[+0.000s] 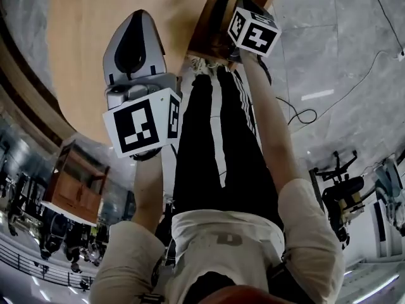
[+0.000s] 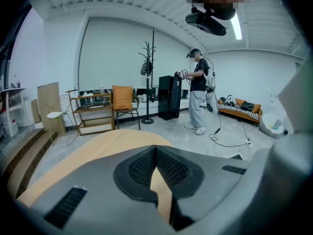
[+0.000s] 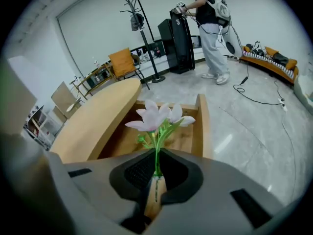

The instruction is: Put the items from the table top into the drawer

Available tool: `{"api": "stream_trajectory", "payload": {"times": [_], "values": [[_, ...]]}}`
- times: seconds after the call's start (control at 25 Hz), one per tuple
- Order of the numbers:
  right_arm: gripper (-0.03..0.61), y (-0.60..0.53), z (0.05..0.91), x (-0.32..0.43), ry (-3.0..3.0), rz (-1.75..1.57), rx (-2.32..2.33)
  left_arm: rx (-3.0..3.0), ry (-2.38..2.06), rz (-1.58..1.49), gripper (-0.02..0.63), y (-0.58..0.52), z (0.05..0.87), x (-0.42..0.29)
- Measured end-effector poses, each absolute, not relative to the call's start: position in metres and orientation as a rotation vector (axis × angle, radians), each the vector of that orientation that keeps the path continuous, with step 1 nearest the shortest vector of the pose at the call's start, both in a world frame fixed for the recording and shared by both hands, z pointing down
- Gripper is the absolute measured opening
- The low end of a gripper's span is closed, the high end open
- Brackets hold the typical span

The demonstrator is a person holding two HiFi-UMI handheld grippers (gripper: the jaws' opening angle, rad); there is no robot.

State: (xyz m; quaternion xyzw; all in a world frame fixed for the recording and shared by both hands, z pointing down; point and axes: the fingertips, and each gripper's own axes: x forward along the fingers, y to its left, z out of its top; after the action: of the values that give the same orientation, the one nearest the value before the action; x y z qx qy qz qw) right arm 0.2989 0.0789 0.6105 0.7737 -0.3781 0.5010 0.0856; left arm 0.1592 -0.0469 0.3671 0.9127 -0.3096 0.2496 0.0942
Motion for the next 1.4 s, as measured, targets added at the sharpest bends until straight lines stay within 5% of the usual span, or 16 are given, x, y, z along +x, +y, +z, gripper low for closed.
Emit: {"api": "stream_trajectory", "payload": {"times": [0.32, 0.44, 0.76, 0.84, 0.92, 1.12, 1.4], "values": [[0.034, 0.080, 0.616, 0.299, -1.090, 1.447, 2.302, 2.747, -0.819, 0.733, 0.008, -0.025, 0.366, 0.179], [0.169, 0.079, 0.616, 0.295, -1.099, 1.429, 2.292, 2.752, -0.819, 0.737, 0.008, -0.025, 0.367, 0.173], [0.169, 0.079, 0.604, 0.270, -1.160, 1.393, 2.206, 2.721, -0.953, 0.714, 0.008, -0.038, 0.353, 0.142], [0.161, 0.080, 0.597, 0.268, -1.166, 1.363, 2.188, 2.713, -0.976, 0.694, 0.008, -0.038, 0.348, 0.137], [0.003, 0.077, 0.579, 0.272, -1.169, 1.265, 2.202, 2.706, -0.994, 0.673, 0.008, -0.035, 0.341, 0.133], [0.003, 0.036, 0.470, 0.286, -1.252, 0.959, 2.325, 2.691, -1.062, 0.602, 0.008, -0.031, 0.293, 0.112], [0.003, -0.034, 0.195, 0.237, -1.635, 0.448, 2.363, 2.632, -1.310, 0.337, 0.008, -0.064, 0.136, 0.069]]}}
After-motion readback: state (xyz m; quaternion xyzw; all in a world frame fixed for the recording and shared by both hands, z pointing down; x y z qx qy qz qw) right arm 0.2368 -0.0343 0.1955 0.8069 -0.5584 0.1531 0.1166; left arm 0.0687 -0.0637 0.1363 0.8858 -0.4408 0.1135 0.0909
